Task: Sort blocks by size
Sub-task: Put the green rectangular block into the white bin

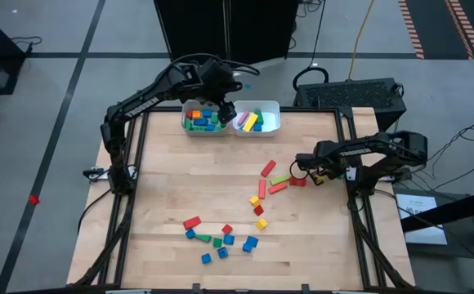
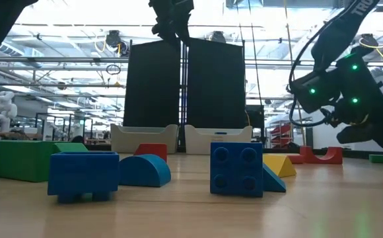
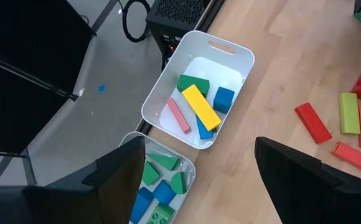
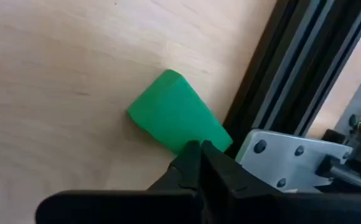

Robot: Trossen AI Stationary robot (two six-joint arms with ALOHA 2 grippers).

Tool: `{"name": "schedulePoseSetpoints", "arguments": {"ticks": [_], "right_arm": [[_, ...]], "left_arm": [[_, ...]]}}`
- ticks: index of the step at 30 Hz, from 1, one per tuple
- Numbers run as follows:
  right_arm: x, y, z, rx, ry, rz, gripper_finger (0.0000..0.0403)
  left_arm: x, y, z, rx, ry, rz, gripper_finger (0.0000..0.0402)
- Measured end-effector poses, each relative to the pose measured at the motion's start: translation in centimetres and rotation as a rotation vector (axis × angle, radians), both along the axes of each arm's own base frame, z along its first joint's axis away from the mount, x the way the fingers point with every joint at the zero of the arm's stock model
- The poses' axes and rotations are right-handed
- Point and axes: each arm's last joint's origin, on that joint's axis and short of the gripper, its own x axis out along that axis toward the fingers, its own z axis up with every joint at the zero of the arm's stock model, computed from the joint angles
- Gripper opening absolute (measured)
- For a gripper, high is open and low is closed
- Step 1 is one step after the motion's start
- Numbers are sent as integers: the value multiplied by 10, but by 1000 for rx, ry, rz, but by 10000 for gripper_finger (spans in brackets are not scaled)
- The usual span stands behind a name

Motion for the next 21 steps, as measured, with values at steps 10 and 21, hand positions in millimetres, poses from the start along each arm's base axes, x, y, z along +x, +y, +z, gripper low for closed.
{"name": "schedulePoseSetpoints", "arguments": {"ticks": [10, 21], "right_arm": [[34, -8, 8, 5, -247, 108, 0], [113, -8, 40, 56, -919, 414, 0]], "left_arm": [[-4, -5, -4, -30, 67, -7, 304], [-13, -11, -11, -83, 186, -12, 304]]}}
